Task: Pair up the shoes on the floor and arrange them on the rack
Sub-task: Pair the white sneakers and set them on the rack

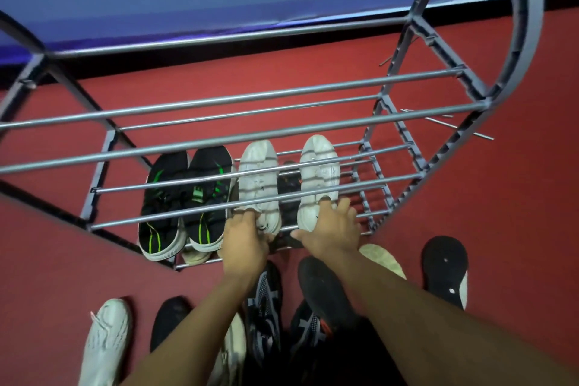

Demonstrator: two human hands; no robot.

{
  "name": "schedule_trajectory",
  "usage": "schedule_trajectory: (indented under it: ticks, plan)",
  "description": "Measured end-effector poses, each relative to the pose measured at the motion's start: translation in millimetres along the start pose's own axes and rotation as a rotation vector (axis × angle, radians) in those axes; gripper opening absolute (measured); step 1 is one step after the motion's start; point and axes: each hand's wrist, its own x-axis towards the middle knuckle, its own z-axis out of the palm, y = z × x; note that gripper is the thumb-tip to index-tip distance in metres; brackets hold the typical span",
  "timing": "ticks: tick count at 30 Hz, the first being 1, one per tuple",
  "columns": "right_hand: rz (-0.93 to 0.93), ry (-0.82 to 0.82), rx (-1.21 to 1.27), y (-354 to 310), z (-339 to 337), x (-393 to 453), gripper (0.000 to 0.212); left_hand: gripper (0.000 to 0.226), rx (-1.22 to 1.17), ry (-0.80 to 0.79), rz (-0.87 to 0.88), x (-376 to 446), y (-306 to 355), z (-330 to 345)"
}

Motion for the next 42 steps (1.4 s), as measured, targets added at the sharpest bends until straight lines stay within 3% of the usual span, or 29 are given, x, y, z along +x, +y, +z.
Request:
schedule_trajectory:
  ticks: [5,8,12,18,24,29,33,36,37,39,42]
  plan:
    - [-0.073,0.039,0.101,4.2,12.7,10.7,0.061,0.029,-0.076,0.075,-0.033,2.1,2.4,-2.9]
    - [-0.190,0.038,0.097,-6.0,17.3,9.2,0.063,0.032,-0.035,0.109,-0.017,5.0,0.9,-2.1]
    - [-0.157,0.032,0.140,-10.1,19.5,9.1,0.072,0.030,0.007,0.099,-0.025,6.2,2.6,1.1]
    - [-0.082,0.161,0.107,-22.1,23.4,2.5,0.065,0.029,-0.010,0.125,-0.008,-0.8,-7.3,2.7]
    - [-0.068,0.135,0.173,-21.9,16.9,9.9,0.050,0.029,-0.003,0.097,0.002,1.3,-8.6,2.2]
    - [-0.140,0.057,0.280,-17.0,17.9,9.2,0.050,0.022,-0.011,0.079,0.078,1.4,-7.5,6.7]
    - [-0.128,-0.003,0.366,-7.1,9.5,5.9,0.056,0.012,-0.228,0.065,0.078,-8.1,-16.3,1.8]
    - [-0.142,0.005,0.285,-5.1,-5.6,-10.4,0.060,0.010,-0.375,0.116,-0.077,-40.8,-24.3,-8.0]
    - [-0.139,-0.036,0.215,-4.4,-12.1,-19.7,0.064,0.008,-0.352,0.096,-0.161,-54.2,-28.5,-8.3]
    - [-0.206,-0.266,-0.018,-5.3,-27.9,-43.4,0.060,0.011,-0.205,-0.122,-0.310,-80.8,-44.3,-4.5]
    - [-0.430,-0.632,-0.451,-18.5,-56.3,-87.1,0.037,0.030,0.055,-0.745,-0.249,-126.7,-74.7,-3.6]
